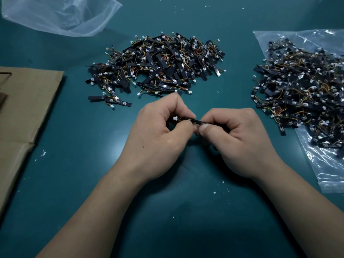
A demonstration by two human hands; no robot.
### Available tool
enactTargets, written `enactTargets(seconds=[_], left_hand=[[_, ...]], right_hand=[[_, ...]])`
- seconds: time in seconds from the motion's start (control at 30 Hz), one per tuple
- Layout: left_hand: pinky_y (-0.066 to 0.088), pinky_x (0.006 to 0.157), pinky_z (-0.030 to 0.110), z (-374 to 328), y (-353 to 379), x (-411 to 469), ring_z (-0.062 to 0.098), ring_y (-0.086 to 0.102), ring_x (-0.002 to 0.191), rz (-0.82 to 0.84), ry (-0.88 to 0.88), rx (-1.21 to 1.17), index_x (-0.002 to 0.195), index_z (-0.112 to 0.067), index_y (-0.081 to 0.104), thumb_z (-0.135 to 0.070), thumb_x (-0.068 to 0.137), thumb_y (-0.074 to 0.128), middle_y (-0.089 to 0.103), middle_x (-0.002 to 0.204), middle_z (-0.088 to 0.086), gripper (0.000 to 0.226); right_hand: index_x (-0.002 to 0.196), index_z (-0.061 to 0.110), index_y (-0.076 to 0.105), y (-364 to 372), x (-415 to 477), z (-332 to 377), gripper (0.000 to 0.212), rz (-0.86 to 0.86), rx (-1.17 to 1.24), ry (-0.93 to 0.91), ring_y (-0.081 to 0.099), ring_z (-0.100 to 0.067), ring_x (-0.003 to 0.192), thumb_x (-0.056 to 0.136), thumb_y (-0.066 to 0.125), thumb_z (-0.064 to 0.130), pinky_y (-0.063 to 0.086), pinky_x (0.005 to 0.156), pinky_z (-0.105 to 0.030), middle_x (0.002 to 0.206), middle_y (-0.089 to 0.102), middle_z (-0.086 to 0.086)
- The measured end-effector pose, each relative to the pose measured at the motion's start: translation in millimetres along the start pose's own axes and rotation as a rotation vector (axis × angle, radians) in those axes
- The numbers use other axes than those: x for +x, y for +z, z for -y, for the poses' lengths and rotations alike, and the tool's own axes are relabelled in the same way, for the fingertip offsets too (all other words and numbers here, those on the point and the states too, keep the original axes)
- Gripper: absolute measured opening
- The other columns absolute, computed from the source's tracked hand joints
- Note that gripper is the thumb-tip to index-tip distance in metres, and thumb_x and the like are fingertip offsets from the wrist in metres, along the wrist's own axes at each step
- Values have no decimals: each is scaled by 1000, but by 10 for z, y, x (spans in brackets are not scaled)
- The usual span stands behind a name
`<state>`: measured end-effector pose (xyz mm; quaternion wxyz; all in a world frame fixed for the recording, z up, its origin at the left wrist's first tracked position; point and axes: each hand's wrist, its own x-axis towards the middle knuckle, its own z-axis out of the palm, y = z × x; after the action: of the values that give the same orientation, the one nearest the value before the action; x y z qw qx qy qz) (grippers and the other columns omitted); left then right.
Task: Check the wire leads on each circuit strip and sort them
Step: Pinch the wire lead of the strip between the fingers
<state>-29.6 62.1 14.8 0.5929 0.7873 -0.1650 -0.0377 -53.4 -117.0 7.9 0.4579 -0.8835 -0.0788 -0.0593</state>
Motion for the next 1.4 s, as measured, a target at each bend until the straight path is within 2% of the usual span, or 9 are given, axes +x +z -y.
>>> enactTargets(seconds=[0.1,0.37,0.73,0.9,1.0,1.1,1.2,1.3,1.4], left_hand=[[41,55,25,2,-3,9,11,51,58,-8,-7,-7,75,-21,64,-21,79,66,65,69,-4,5],[45,55,33,22,5,10,27,58,64,-41,-25,-21,79,-24,66,-22,81,66,68,71,-2,3],[46,54,38,1,15,-3,31,58,62,-53,-4,-9,79,-23,66,-18,81,66,69,71,2,5],[40,52,19,13,26,-1,17,53,56,-68,-15,-9,81,-25,67,-18,83,67,68,70,-2,7],[42,55,18,14,22,-9,16,54,58,-69,-6,-27,82,-26,68,-18,83,67,68,70,-4,8],[48,62,23,1,30,-6,14,61,67,-82,32,-9,97,-27,69,-17,87,64,70,79,-7,16],[47,70,21,5,25,2,14,63,83,-211,89,81,112,-24,66,-12,89,60,68,92,-11,27],[45,87,30,30,-14,6,12,58,96,-377,83,364,109,-26,66,-18,87,57,65,101,-15,25],[30,108,36,53,-27,11,19,48,120,-362,-39,571,118,-27,61,-26,85,52,58,119,-13,34]], right_hand=[[72,22,69,-4,4,-2,21,6,2,4,52,-26,51,88,59,31,43,50,-42,55,59,-4],[74,21,69,6,5,-21,19,-6,-1,-3,54,-29,52,90,60,26,45,50,-44,56,59,-4],[72,20,67,-7,2,-36,18,10,2,7,54,-27,53,88,59,24,45,52,-43,56,58,-5],[74,19,66,7,4,-26,19,8,12,15,55,-29,54,90,57,25,47,53,-48,58,59,-5],[63,17,55,-10,-7,-22,29,18,-19,-15,48,-25,50,89,55,29,43,51,-43,51,50,-5],[55,11,35,-5,-18,-22,45,40,-42,-54,31,-21,47,90,49,35,29,47,-37,50,30,-8],[56,3,37,8,-31,-29,50,-43,124,-43,31,-25,49,95,48,33,26,47,-36,52,32,-14],[81,13,58,-13,-4,-31,27,-285,374,-32,39,-14,47,104,47,21,32,46,-25,55,49,-4],[97,23,57,-25,36,-42,12,-312,457,33,40,-10,46,105,50,17,33,44,-18,55,51,0]])
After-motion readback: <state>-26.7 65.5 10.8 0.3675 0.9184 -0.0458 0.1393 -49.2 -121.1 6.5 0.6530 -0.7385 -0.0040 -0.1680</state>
